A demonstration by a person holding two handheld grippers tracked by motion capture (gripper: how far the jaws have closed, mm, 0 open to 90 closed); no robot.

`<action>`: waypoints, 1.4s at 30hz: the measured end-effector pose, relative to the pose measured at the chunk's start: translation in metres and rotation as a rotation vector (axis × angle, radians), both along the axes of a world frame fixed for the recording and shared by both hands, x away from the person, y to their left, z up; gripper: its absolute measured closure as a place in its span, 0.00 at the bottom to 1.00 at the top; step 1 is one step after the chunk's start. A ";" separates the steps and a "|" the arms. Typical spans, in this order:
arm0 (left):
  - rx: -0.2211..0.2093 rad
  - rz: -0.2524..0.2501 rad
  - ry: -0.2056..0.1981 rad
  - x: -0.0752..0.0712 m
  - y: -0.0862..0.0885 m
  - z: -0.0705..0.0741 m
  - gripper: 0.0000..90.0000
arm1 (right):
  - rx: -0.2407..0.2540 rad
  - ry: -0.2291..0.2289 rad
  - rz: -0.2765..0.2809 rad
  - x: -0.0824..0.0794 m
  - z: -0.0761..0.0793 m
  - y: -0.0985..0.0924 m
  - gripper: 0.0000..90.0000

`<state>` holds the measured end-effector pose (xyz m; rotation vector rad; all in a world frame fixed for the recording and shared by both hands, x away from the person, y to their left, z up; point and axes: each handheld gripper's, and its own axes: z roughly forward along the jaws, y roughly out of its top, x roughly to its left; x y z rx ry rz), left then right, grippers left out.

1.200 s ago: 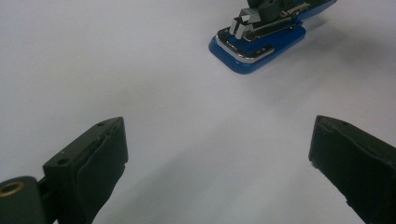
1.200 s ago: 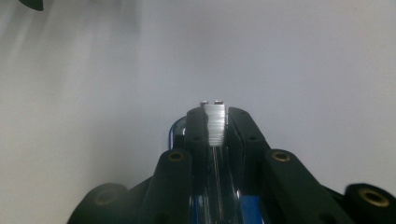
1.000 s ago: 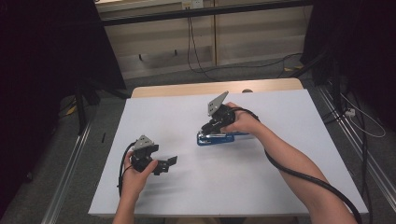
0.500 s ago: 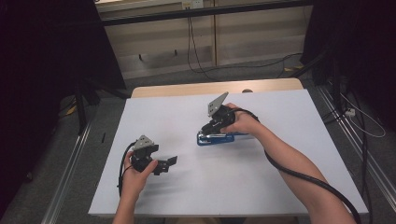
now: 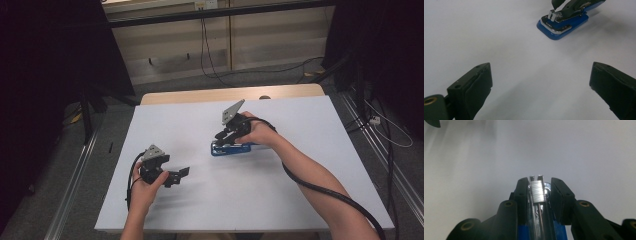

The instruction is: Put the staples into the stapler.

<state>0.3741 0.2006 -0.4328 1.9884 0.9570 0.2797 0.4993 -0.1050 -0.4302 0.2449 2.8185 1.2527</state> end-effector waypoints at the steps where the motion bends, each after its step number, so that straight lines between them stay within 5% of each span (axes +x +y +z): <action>1: 0.005 -0.003 -0.001 0.000 0.000 0.000 0.05 | 0.006 -0.004 -0.011 0.000 0.000 -0.001 0.72; 8: -0.004 -0.012 0.003 0.002 -0.003 -0.001 0.05 | 0.055 -0.009 -0.076 -0.009 0.010 -0.019 0.62; 14: -0.011 -0.022 0.008 0.004 -0.008 -0.002 0.05 | 0.102 0.007 -0.190 -0.016 0.017 -0.043 0.49; 26: -0.017 -0.028 -0.001 0.006 -0.014 0.000 0.05 | 0.118 0.011 -0.370 -0.038 0.021 -0.078 0.27; 33: -0.024 -0.024 -0.012 0.006 -0.014 0.004 0.06 | 0.104 -0.047 -0.431 -0.054 0.022 -0.089 0.21; 42: -0.029 -0.033 -0.015 0.006 -0.018 0.004 0.06 | 0.098 -0.063 -0.474 -0.076 0.018 -0.106 0.15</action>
